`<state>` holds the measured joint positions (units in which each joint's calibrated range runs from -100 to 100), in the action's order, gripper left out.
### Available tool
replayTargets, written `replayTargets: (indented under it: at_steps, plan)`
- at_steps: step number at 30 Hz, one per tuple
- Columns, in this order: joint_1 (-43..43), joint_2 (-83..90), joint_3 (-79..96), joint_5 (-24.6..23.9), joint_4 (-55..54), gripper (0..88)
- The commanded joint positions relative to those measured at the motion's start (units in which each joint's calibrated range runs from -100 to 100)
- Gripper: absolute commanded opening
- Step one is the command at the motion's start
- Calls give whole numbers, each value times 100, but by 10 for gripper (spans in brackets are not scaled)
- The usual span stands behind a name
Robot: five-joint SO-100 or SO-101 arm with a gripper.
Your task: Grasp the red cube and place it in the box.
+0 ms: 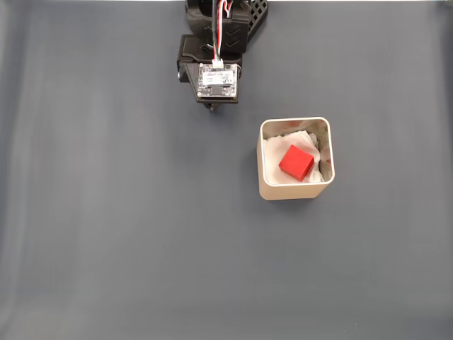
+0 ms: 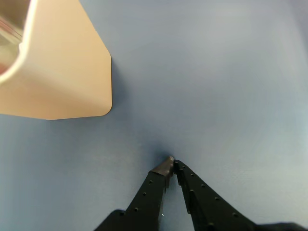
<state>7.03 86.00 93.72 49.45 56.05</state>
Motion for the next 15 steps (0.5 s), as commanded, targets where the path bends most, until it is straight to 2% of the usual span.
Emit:
replayTargets:
  at_steps: [1, 15]
  plan:
    - [32, 240, 164, 29, -45, 2]
    - [-280, 699, 610, -313, 398, 2]
